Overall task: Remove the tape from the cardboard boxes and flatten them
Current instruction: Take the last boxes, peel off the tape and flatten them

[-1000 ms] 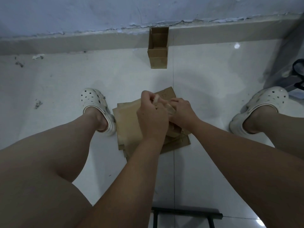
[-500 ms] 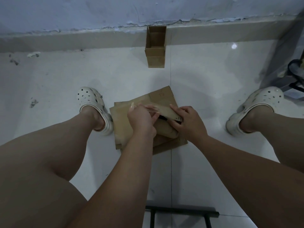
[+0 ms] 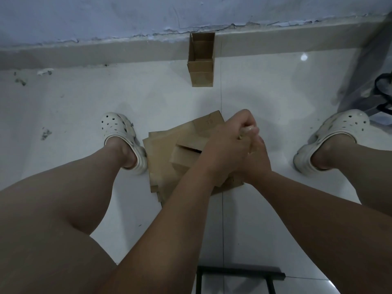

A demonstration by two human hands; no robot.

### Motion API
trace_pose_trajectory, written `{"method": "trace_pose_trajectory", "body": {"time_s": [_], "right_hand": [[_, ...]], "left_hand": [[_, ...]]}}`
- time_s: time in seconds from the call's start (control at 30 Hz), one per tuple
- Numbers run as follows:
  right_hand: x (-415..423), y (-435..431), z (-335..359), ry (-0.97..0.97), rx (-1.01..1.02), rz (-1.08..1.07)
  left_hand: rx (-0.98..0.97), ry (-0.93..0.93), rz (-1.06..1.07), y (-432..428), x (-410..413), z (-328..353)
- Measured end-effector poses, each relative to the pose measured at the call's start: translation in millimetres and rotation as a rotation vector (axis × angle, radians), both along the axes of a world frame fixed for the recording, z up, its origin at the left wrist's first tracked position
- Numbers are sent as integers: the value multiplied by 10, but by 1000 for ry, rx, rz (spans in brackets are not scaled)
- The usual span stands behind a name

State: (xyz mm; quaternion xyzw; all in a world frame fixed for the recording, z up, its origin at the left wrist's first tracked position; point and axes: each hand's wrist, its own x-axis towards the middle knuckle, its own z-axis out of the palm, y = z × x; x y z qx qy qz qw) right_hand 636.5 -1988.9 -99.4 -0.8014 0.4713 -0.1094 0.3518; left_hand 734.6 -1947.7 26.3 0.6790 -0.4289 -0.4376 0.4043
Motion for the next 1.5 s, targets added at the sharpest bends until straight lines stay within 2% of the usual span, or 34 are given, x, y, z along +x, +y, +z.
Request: {"method": "trace_pose_trajectory", "body": {"time_s": [0.1, 0.17, 0.23, 0.3, 0.4, 0.47, 0.57, 0.67, 0.83, 1.07, 1.17, 1.3, 1.33, 1.4, 1.5], "right_hand": [[-4, 2, -60, 278, -53, 181], [18, -13, -114, 335, -21, 188], [29, -34, -170, 285, 51, 134], [56, -27, -189, 167, 99, 75], [191, 16, -106, -41, 13, 56], [332, 40, -39, -110, -36, 82], [466, 77, 12, -162, 25, 68], [516, 61, 37, -168, 79, 62], [570, -31, 172, -104, 234, 189], [576, -288, 214, -21, 350, 233], [524, -295, 177, -53, 346, 212], [486, -301, 159, 29, 282, 336], [468, -312, 144, 61, 277, 358], [405, -337, 87, 88, 258, 338], [308, -310, 13, 57, 184, 290]], "left_hand": [[-8, 40, 86, 36, 57, -7], [-7, 124, 191, 64, 141, -25], [-12, 254, 325, 76, 226, -37], [-29, 296, 451, 73, 306, -43], [-77, 340, 614, 31, 403, -21], [-108, 358, 719, -28, 474, 15], [-130, 373, 803, -59, 555, 74], [-127, 344, 778, -13, 594, 141], [-164, 114, 476, 11, 641, 274], [-173, 98, 271, -2, 496, 344], [-161, 51, 305, -19, 485, 321], [4, 79, 741, -91, 570, 120], [69, 33, 787, -94, 613, 48], [241, -162, 676, -80, 664, -101], [452, -401, 364, -44, 594, -243]]}}
